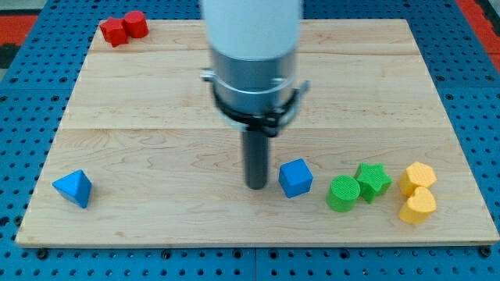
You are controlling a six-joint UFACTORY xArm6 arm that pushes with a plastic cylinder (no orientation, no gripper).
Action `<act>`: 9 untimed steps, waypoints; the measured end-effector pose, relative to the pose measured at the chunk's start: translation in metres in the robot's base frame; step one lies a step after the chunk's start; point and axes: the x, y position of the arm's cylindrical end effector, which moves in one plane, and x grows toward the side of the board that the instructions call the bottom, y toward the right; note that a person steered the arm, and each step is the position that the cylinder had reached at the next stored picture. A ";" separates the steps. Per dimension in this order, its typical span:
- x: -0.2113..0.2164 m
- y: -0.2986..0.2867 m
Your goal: Push blue triangle to blue cube
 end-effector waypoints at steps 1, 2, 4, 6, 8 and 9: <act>0.000 0.031; -0.002 0.042; -0.032 -0.156; 0.007 -0.288; 0.023 -0.172; 0.040 -0.142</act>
